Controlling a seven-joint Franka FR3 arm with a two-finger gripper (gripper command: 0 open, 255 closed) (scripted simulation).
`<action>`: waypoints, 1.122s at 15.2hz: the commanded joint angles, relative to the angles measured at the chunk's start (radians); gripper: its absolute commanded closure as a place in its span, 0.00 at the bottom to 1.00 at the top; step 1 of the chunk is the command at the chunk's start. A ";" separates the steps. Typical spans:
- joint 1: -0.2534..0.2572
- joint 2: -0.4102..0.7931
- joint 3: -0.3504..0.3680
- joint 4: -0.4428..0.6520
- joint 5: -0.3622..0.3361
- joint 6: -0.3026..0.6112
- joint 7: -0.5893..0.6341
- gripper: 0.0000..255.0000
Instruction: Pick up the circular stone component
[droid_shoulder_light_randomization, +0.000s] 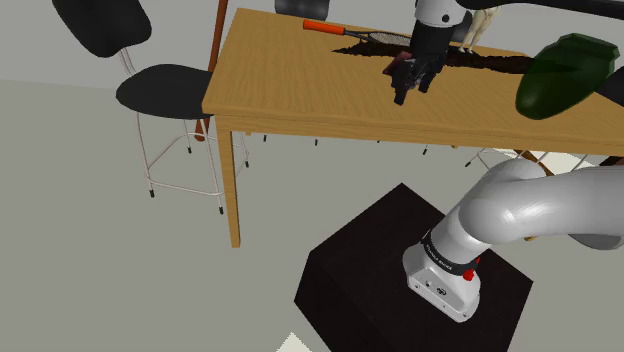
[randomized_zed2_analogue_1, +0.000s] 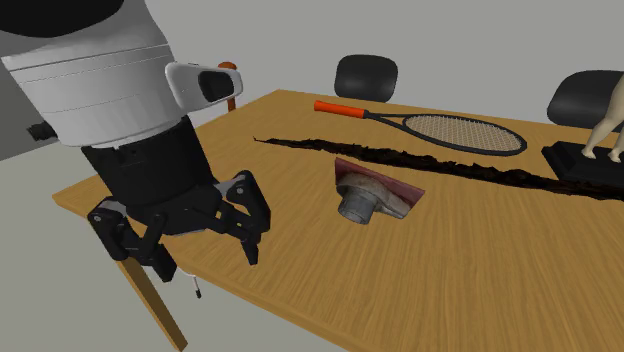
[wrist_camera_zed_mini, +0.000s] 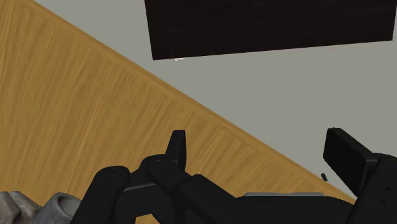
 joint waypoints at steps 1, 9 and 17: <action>0.000 0.000 0.000 0.000 0.000 0.000 0.000 0.00; -0.134 0.074 -0.096 -0.038 -0.040 0.319 0.137 0.00; -0.258 0.166 -0.197 -0.052 -0.059 0.628 0.268 0.00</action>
